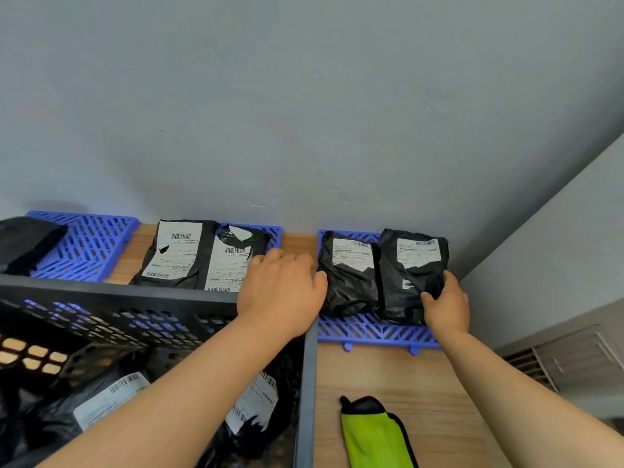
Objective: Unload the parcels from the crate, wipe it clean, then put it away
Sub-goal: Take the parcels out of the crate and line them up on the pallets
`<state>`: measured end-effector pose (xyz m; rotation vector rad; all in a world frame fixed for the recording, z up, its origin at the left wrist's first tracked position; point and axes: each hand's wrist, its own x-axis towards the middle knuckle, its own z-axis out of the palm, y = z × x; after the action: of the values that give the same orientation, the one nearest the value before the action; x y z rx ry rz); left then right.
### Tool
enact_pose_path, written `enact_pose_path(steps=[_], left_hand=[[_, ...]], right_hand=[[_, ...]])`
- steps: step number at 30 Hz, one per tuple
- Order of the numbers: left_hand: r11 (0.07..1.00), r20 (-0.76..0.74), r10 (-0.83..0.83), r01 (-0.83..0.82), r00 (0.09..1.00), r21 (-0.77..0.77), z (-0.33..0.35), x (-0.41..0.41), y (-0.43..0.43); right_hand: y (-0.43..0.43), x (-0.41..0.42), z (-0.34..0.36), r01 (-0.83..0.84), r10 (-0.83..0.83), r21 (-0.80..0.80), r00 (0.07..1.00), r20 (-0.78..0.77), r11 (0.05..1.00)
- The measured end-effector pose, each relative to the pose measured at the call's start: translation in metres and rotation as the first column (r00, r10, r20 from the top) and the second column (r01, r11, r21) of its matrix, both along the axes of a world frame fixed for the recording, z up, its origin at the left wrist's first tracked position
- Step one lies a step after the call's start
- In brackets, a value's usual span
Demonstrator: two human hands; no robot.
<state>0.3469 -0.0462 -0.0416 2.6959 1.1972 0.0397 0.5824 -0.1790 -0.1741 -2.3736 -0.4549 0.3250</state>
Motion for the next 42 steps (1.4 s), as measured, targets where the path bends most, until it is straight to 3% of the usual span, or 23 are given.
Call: enact_pose_path(steps=[8, 10, 14, 16, 20, 26, 29, 33, 38, 42], left_hand=[[1.000, 0.121, 0.010, -0.007, 0.993, -0.021, 0.002, -0.005, -0.004], [0.998, 0.221, 0.007, 0.007, 0.975, -0.065, 0.003, -0.009, -0.004], [0.941, 0.482, 0.055, 0.116, 0.874, -0.317, 0.013, -0.031, 0.001], [0.934, 0.554, 0.070, 0.140, 0.829, -0.328, 0.021, -0.051, 0.006], [0.967, 0.592, 0.072, 0.090, 0.803, -0.239, 0.030, -0.104, 0.014], [0.957, 0.538, 0.155, 0.009, 0.829, -0.290, 0.019, -0.182, 0.010], [0.947, 0.504, 0.173, -0.002, 0.846, -0.321, 0.009, -0.213, 0.005], [0.950, 0.486, 0.148, 0.013, 0.861, -0.313, 0.003, -0.237, 0.003], [0.944, 0.490, 0.199, -0.031, 0.849, -0.329, -0.008, -0.252, 0.010], [0.941, 0.450, 0.209, -0.054, 0.868, -0.333, -0.018, -0.259, 0.017]], right_hand=[[0.001, -0.041, 0.036, -0.163, 0.164, -0.018, 0.982, 0.095, 0.987], [0.005, -0.058, 0.053, -0.238, 0.235, 0.008, 0.960, 0.152, 0.971], [0.015, -0.096, 0.090, -0.362, 0.338, 0.091, 0.917, 0.210, 0.928], [0.019, -0.116, 0.109, -0.416, 0.379, 0.130, 0.894, 0.239, 0.900], [0.028, -0.158, 0.140, -0.515, 0.455, 0.174, 0.841, 0.292, 0.840], [0.040, -0.225, 0.167, -0.682, 0.563, 0.169, 0.697, 0.445, 0.711], [0.043, -0.257, 0.164, -0.751, 0.637, 0.083, 0.608, 0.473, 0.656], [0.047, -0.285, 0.146, -0.760, 0.775, -0.202, 0.543, 0.324, 0.618], [0.050, -0.300, 0.123, -0.609, 0.801, -0.599, 0.591, 0.095, 0.520], [0.052, -0.303, 0.114, -0.531, 0.751, -0.711, 0.661, -0.006, 0.461]])
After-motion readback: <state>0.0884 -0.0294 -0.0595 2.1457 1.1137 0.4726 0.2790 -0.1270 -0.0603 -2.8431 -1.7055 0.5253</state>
